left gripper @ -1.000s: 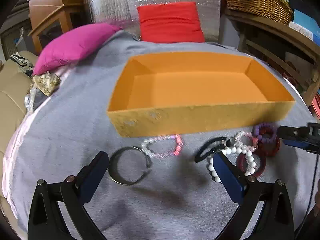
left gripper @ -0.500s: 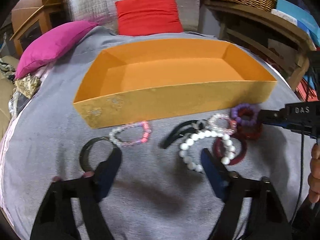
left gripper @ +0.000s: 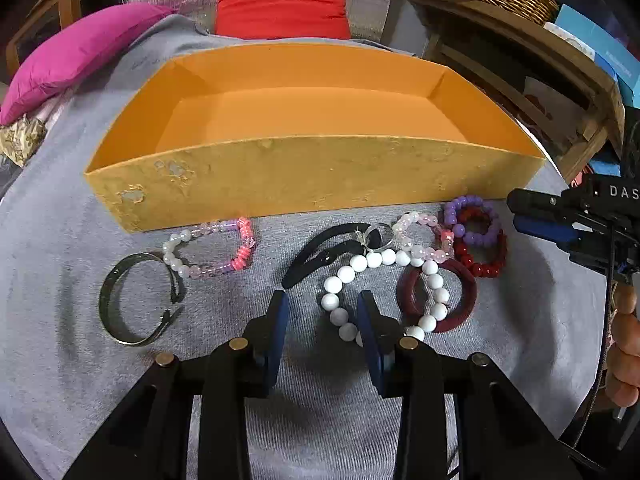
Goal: Organize jewelry
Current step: 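Grasp the white bead bracelet with the left tool while the right tool grasps the purple bead bracelet, then carry the white bracelet into the box with the left tool while the right tool drops the purple bracelet in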
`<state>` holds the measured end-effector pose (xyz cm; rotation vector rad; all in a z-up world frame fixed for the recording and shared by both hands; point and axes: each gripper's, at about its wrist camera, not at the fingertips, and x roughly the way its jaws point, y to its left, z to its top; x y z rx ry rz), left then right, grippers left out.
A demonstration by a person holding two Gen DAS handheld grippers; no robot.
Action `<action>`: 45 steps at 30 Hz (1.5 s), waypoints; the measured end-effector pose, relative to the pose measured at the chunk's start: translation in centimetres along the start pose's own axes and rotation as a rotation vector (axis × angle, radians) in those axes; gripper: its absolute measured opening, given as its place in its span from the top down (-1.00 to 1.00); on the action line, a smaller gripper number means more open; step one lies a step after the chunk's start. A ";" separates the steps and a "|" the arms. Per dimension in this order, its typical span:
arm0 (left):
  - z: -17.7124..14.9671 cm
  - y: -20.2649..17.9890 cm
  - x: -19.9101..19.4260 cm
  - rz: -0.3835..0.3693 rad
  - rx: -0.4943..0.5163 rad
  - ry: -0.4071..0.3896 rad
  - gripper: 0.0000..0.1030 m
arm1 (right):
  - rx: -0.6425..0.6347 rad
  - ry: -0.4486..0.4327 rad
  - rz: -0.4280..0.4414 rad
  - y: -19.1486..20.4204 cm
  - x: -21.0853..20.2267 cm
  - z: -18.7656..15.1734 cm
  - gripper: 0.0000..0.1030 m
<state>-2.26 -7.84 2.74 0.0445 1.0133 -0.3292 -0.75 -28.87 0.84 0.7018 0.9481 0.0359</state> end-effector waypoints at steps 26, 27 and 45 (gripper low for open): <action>-0.2 1.4 -4.4 -0.144 0.062 -0.151 0.82 | -0.187 -0.130 0.011 3.6 -2.0 -0.8 0.80; -0.1 1.5 -5.0 -0.142 0.068 -0.170 0.82 | -0.185 -0.139 0.029 3.7 -2.5 -0.8 0.80; 7.3 4.2 -10.3 -0.119 0.005 -0.486 0.82 | -0.191 -0.298 0.275 8.8 -4.5 0.4 0.80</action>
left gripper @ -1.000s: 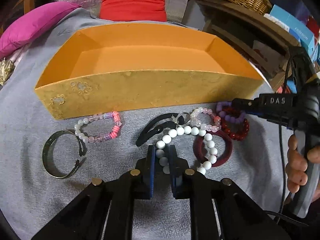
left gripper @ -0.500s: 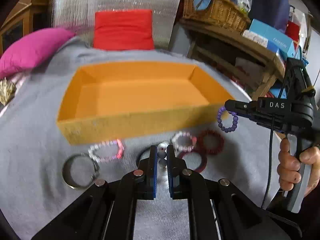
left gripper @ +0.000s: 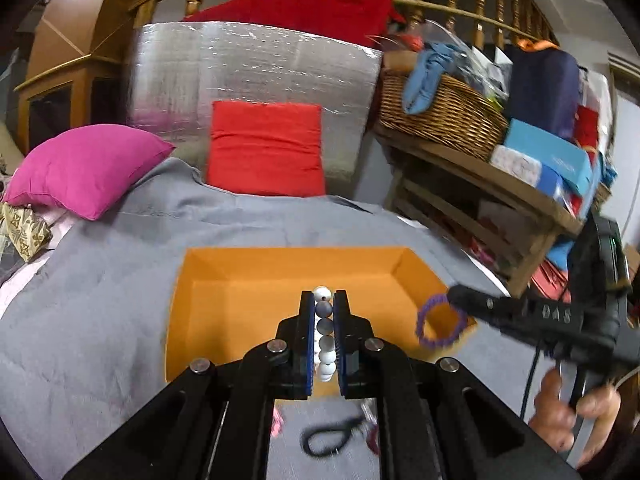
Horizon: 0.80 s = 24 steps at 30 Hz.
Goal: Organize jewelry
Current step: 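Carry the white bracelet into the box with the left tool while the right tool drops the purple bracelet in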
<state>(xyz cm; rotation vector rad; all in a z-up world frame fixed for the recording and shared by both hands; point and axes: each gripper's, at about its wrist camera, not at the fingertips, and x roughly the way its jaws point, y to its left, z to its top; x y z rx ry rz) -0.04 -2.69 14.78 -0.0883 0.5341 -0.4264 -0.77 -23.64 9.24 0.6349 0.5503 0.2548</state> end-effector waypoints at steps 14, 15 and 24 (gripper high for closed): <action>1.0 4.0 7.3 -0.001 -0.113 0.097 0.82 | 0.047 0.078 -0.061 -1.8 6.7 1.9 0.80; 1.0 4.0 8.0 -0.003 -0.117 0.112 0.82 | 0.044 0.094 -0.074 -1.9 7.4 1.9 0.80; -0.1 3.7 12.0 -0.027 -0.158 0.224 0.82 | 0.070 0.189 -0.115 -3.0 11.5 2.0 0.80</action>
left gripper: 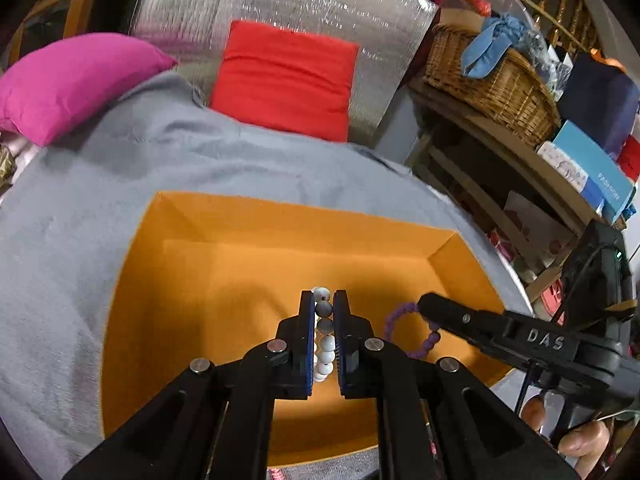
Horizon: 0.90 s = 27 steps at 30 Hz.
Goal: Organize jewelry
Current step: 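Carry the white bracelet into the box with the left tool while the right tool drops the purple bracelet in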
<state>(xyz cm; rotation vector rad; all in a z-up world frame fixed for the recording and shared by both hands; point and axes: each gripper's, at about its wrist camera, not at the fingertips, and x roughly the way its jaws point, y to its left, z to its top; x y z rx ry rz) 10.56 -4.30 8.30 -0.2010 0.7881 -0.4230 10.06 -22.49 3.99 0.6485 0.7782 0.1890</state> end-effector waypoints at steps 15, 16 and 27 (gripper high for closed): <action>-1.0 1.1 2.0 0.106 -0.025 0.118 0.76 | 0.006 0.015 -0.140 -1.4 -0.3 0.7 0.35; -1.0 0.9 1.9 0.117 -0.011 0.121 0.55 | -0.002 0.011 -0.148 -1.3 -0.5 0.6 0.27; -2.2 -1.2 -2.5 0.305 0.089 -0.004 -0.35 | -0.073 -0.073 -0.185 -0.5 -4.9 -0.5 0.16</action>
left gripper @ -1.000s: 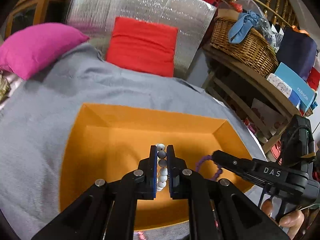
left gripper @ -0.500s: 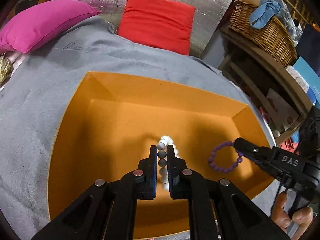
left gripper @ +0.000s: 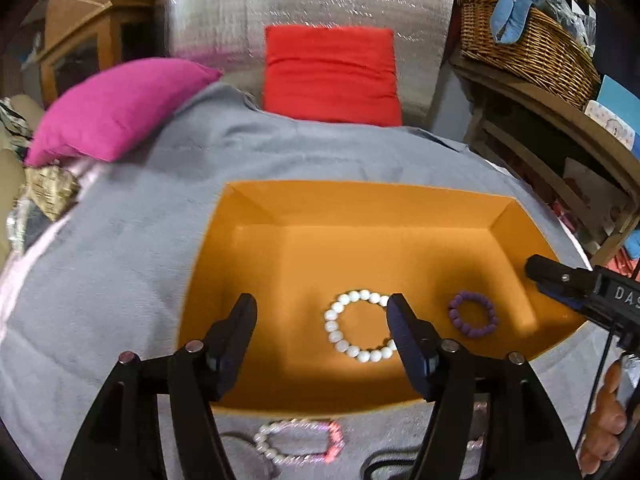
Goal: Organize jewelry
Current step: 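Carry the white bracelet into the box with the left tool while the right tool drops the purple bracelet in, then withdraw both open tools from the box back toward the remaining bracelets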
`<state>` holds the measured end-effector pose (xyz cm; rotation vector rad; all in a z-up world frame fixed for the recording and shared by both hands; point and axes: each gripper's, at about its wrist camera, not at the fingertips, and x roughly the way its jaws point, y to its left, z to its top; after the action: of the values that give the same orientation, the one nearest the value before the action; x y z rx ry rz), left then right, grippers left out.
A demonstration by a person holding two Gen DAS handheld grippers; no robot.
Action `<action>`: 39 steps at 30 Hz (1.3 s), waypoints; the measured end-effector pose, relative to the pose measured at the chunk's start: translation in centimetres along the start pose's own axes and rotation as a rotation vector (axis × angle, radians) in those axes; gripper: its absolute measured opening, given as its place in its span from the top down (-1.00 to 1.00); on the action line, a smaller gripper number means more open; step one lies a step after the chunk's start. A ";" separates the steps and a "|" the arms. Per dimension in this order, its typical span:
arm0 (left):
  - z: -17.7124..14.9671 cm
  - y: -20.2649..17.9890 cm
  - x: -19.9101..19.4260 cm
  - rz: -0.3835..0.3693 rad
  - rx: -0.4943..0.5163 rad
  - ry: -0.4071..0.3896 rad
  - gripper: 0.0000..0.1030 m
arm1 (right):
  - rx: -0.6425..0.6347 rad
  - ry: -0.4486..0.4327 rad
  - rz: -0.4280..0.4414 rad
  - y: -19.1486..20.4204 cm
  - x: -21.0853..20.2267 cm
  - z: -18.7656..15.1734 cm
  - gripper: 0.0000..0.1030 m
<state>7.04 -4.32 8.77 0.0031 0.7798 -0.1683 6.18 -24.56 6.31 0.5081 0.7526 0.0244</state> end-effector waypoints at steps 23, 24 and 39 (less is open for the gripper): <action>-6.0 -1.2 -8.4 0.111 0.078 -0.097 -0.57 | -0.132 -0.006 -0.048 1.6 -7.2 -7.5 0.14; -6.3 -1.2 -8.6 0.111 0.081 -0.097 -0.57 | -0.132 -0.001 -0.050 1.5 -7.3 -7.8 0.11; -9.5 -1.8 -7.6 0.130 0.170 -0.018 -0.58 | -0.091 0.116 -0.081 -1.1 -5.9 -9.2 0.09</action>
<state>-5.19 -4.38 7.38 0.2122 0.7430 -0.1107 -4.37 -22.72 4.01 0.3915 0.8808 0.0132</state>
